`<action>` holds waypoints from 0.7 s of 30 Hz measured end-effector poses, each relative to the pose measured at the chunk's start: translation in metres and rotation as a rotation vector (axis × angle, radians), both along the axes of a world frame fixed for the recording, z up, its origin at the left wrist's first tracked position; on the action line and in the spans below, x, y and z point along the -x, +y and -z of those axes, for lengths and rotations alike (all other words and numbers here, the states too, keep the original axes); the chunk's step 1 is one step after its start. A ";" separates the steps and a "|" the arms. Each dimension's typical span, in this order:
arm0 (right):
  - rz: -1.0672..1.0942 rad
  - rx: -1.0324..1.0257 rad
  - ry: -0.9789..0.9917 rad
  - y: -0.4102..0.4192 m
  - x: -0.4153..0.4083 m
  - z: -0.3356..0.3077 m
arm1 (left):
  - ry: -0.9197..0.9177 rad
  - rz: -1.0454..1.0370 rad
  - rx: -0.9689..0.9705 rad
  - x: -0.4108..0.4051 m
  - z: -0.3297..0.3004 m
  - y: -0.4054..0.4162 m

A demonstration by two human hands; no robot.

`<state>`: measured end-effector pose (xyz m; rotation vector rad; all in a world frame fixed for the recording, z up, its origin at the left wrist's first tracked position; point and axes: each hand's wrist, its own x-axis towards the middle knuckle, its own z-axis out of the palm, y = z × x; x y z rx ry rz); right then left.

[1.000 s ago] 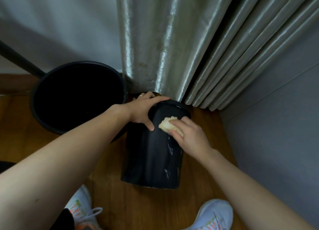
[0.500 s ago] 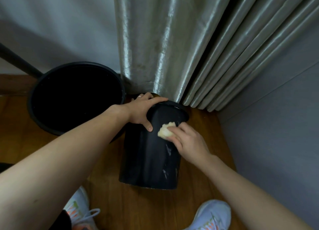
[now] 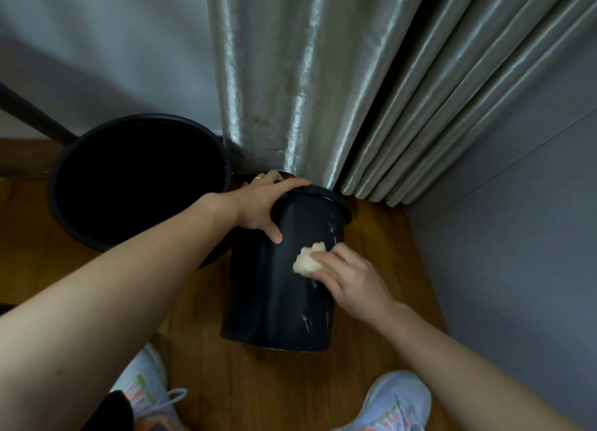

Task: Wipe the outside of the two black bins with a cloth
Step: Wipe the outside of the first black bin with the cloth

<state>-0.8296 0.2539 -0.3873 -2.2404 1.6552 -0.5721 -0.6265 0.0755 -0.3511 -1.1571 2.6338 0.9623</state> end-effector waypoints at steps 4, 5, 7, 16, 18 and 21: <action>-0.071 -0.011 0.059 -0.012 0.008 -0.006 | 0.002 0.001 0.007 0.001 0.002 0.000; -0.006 -0.003 0.065 -0.021 0.008 -0.009 | 0.001 0.001 0.006 0.002 0.001 0.000; 0.135 -0.009 0.062 -0.038 0.005 -0.013 | 0.000 -0.002 -0.007 0.002 0.000 0.000; -0.282 -0.015 0.071 0.032 -0.011 -0.001 | 0.006 -0.003 -0.004 -0.001 0.000 0.000; -0.355 0.019 0.133 0.029 -0.009 -0.003 | 0.005 -0.004 -0.004 -0.001 0.001 0.000; -0.115 0.044 0.129 0.007 -0.010 -0.007 | -0.002 -0.008 0.000 0.000 0.001 0.001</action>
